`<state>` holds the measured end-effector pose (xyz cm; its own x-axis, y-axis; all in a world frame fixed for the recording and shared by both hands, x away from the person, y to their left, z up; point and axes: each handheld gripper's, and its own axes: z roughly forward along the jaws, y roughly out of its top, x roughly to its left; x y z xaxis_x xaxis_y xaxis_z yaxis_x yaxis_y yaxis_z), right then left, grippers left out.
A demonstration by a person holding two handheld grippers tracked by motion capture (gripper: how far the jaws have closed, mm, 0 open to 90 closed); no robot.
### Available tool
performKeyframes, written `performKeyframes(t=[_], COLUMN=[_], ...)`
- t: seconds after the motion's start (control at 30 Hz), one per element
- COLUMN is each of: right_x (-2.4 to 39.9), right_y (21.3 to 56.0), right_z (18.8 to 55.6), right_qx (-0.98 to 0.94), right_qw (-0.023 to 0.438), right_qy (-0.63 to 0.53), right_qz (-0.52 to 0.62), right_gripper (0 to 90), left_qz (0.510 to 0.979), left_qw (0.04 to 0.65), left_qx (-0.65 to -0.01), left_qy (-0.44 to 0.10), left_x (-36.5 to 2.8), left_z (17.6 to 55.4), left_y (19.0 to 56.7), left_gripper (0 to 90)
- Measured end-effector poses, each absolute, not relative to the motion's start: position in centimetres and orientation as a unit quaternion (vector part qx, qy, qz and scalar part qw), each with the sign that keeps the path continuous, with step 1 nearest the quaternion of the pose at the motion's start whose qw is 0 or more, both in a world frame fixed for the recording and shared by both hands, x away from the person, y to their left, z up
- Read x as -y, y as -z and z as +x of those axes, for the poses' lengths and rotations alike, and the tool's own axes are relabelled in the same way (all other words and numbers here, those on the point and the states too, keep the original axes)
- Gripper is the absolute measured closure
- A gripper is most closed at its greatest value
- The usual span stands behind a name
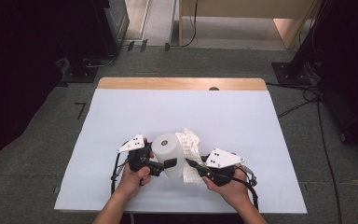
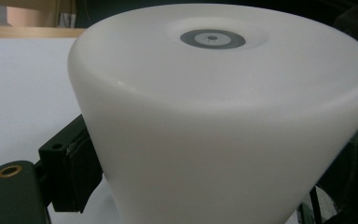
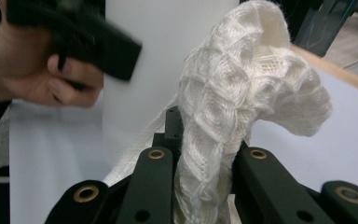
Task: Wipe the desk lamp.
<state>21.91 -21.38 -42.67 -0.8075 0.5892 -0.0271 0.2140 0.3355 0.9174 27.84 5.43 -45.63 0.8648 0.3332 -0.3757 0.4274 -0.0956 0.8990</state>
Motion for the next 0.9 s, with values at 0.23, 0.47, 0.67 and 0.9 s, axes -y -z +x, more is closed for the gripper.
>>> performKeyframes(t=[0.23, 0.47, 0.67, 0.9], right_x=[21.6, 21.4, 21.6, 21.4], right_y=[41.5, 43.4, 41.9, 43.7], right_z=[21.3, 22.3, 21.7, 22.5], right_qx=[-0.782, -0.806, -0.783, -0.811], right_qw=[0.191, 0.170, 0.197, 0.175], right_qy=[-0.541, -0.505, -0.536, -0.490], right_qz=[0.241, 0.256, 0.249, 0.267], right_gripper=[79.8, 79.8, 79.7, 79.7], left_qz=[0.747, 0.737, 0.759, 0.735], left_qw=[0.613, 0.622, 0.599, 0.620], left_qx=[-0.255, -0.264, -0.254, -0.272], left_qy=[0.033, 0.033, 0.025, 0.014], left_x=[-4.8, -5.7, -4.4, -5.7], left_z=[27.6, 28.0, 27.6, 28.1], left_y=[45.7, 45.6, 46.0, 45.6], left_gripper=[8.3, 8.3, 8.3, 8.3])
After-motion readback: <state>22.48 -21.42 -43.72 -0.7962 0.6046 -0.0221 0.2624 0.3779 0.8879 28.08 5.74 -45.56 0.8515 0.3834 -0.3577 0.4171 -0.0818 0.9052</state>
